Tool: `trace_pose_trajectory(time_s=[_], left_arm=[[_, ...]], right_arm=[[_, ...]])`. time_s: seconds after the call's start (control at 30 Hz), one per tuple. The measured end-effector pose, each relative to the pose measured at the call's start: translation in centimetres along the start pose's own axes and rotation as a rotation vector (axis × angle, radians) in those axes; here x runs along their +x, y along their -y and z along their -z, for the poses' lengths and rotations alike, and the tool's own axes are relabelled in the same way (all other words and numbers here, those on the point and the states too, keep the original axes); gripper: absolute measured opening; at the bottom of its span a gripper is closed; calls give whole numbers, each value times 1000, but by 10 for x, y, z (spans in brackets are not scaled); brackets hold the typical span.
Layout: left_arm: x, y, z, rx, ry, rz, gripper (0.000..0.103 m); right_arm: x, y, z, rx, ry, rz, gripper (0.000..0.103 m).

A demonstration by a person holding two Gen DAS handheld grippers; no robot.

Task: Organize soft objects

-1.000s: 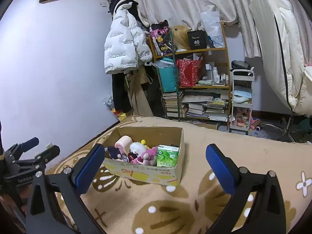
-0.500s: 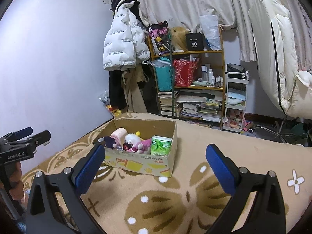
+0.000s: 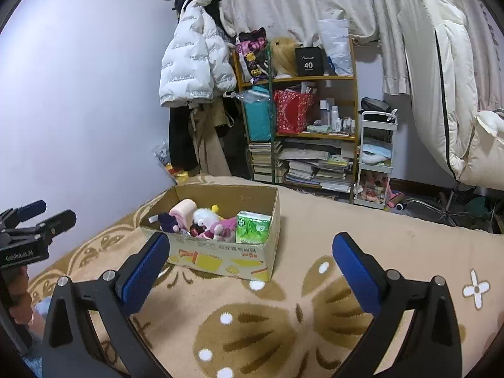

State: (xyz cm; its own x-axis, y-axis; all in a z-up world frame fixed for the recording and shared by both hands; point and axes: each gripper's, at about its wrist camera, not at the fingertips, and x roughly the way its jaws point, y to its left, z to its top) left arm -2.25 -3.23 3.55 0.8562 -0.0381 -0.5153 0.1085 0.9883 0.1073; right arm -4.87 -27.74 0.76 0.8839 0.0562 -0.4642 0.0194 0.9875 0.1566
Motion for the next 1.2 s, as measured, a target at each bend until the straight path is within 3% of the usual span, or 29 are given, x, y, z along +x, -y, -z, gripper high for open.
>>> trace_pose_trajectory(time_s=[1.2], left_arm=[[8, 3, 3, 41, -12, 4, 101]], right_arm=[[4, 4, 3, 7, -8, 13, 103]])
